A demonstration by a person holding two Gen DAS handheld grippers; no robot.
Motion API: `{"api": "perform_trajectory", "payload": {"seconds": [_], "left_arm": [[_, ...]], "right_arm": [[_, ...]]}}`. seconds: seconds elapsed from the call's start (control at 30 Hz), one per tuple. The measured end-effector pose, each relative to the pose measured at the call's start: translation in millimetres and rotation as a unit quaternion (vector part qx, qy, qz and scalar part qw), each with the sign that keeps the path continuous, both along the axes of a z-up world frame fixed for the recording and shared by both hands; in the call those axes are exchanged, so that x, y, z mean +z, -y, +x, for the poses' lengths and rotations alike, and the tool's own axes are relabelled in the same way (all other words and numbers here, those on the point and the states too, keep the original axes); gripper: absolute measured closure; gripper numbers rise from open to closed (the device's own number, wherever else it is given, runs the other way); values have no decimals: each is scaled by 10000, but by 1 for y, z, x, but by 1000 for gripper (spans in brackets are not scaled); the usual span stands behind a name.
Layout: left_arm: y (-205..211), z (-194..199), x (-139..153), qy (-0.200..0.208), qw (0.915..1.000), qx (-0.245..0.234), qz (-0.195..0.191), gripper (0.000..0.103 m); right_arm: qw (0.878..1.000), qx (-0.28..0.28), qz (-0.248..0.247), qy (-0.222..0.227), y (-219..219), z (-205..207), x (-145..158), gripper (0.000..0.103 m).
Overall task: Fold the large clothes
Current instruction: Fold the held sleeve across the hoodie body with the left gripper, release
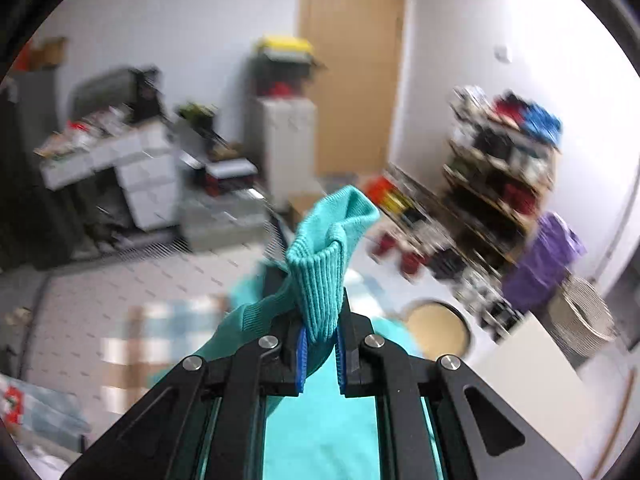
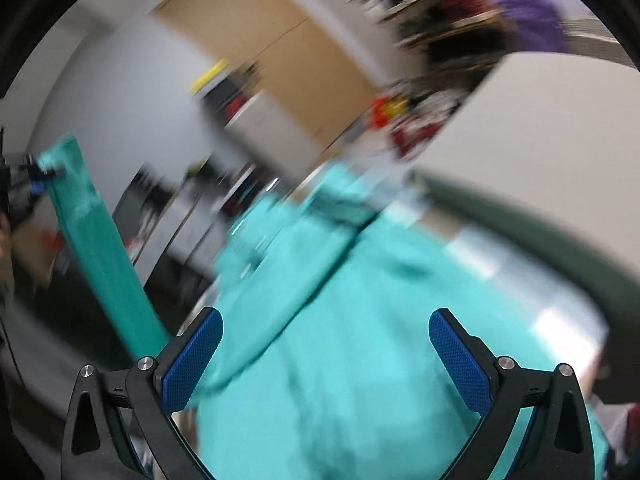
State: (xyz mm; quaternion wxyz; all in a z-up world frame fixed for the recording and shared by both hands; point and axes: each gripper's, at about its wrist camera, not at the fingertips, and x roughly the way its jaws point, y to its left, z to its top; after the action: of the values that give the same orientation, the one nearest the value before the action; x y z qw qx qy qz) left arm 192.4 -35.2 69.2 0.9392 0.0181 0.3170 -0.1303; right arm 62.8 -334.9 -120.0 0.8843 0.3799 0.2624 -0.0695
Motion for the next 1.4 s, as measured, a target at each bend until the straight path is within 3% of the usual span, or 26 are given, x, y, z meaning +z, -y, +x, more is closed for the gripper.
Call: {"api": "perform_trajectory", "payload": {"seconds": [0.07, 0.23, 0.3, 0.43, 0.53, 0.57, 0.6, 0.67, 0.77, 0.8, 0.83, 0.9, 0.97, 1.03, 1.1, 1.23, 1.4], "left_arm": [[19, 18, -32, -351, 9982, -372, -305, 97], [49, 52, -112, -912, 9900, -713, -802, 97], [55, 64, -141, -1126, 9859, -742, -994, 97], [67, 81, -178, -1445, 9794, -757, -1187, 97], [97, 84, -175, -1510, 9734, -883, -1480, 97], [103, 81, -174, -1640, 9686, -952, -1608, 89], [104, 81, -176, -1928, 9595, -1082, -1746, 80], [111, 80, -165, -2505, 9424, -1255, -1826, 74], [95, 68, -149, -2684, 9305, -1599, -1914, 73], [85, 65, -143, -2641, 9307, -1666, -1905, 68], [69, 57, -130, -2493, 9366, -1694, -1788, 63], [37, 47, -114, -2130, 9525, -1608, -1465, 41], [-2, 41, -108, -1801, 9670, -1385, -1155, 38], [-58, 40, -114, -1712, 9773, -834, -933, 37], [-111, 39, -125, -1785, 9794, -244, -914, 37], [-201, 27, -159, -1934, 9705, 829, -1174, 38], [-218, 8, -199, -2255, 9588, 747, -1561, 38]], "right_arm": [[9994, -333, 42, -104, 19, -2, -5, 0], [9953, -807, 421, -325, 46, -13, -17, 0], [9905, -1247, 570, -100, 54, -26, -15, 0], [9902, -1348, 371, 17, 56, -32, -8, 0], [9918, -1182, 464, -107, 54, -24, -12, 0], [9920, -1150, 501, -148, 54, -21, -13, 0], [9919, -1144, 525, -148, 54, -22, -13, 0], [9913, -1220, 486, -75, 55, -26, -11, 0], [9913, -1245, 419, -3, 55, -29, -8, 0], [9913, -1236, 447, 8, 55, -29, -8, 0], [9915, -1201, 498, 5, 54, -28, -9, 0], [9922, -1091, 606, -20, 52, -26, -12, 0], [9929, -976, 685, -24, 50, -22, -13, 0], [9936, -889, 703, -7, 47, -20, -13, 0], [9941, -826, 699, 17, 44, -20, -12, 0], [9952, -682, 702, 3, 37, -17, -11, 0], [9960, -644, 612, -100, 30, -14, -13, 0]]}}
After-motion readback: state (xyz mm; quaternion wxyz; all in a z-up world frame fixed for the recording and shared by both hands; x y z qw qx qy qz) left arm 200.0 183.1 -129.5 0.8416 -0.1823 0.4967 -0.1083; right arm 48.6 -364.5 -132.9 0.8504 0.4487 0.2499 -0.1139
